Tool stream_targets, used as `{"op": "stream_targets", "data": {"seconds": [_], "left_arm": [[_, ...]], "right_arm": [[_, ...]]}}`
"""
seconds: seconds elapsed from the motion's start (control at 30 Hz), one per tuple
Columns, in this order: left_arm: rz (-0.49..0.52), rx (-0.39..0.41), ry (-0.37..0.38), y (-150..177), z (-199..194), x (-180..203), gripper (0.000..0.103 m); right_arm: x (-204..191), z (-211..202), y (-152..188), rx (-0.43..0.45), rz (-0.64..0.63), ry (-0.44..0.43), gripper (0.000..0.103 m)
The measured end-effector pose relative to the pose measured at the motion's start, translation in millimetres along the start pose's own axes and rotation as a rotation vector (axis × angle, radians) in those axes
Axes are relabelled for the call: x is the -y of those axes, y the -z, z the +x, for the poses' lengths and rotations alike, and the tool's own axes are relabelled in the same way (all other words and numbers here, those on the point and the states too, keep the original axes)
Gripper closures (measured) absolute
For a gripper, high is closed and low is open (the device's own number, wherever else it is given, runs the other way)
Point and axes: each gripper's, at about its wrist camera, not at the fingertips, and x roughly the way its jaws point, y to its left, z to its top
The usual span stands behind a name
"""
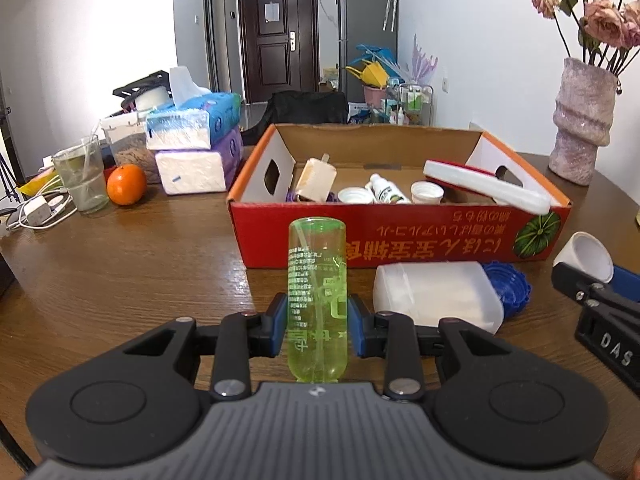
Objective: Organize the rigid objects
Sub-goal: 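Lift the green bottle in left tool while right tool carries the clear cup to the box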
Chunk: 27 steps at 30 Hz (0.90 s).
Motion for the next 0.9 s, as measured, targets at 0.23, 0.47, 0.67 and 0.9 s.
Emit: {"op": "stream_targets", "data": {"seconds": [0.23,0.47,0.67,0.9], "left_arm": [[-0.023,0.038,0.007,-10.1,-15.0,-3.9,0.071],[-0.051,0.065,0.012,-22.2,-23.9,-7.6,0.071],[-0.068,0.104,0.015,-35.5,-30.3,-7.3,0.071],[-0.096,0.132,0.02,-53.2,-28.9,-5.7,0.071]], "right_arm": [[-9.3,-8.3,-8.8,0.04,0.001,-0.011,0.061],[-16.7,-11.2,-19.2,0.07,-0.014,-0.022,0.061],[-22.1,-8.3,-30.5,0.091,-0.017,-0.034,0.061],[-27.3,0.0,-42.7,0.104,-0.019,-0.042,0.061]]}}
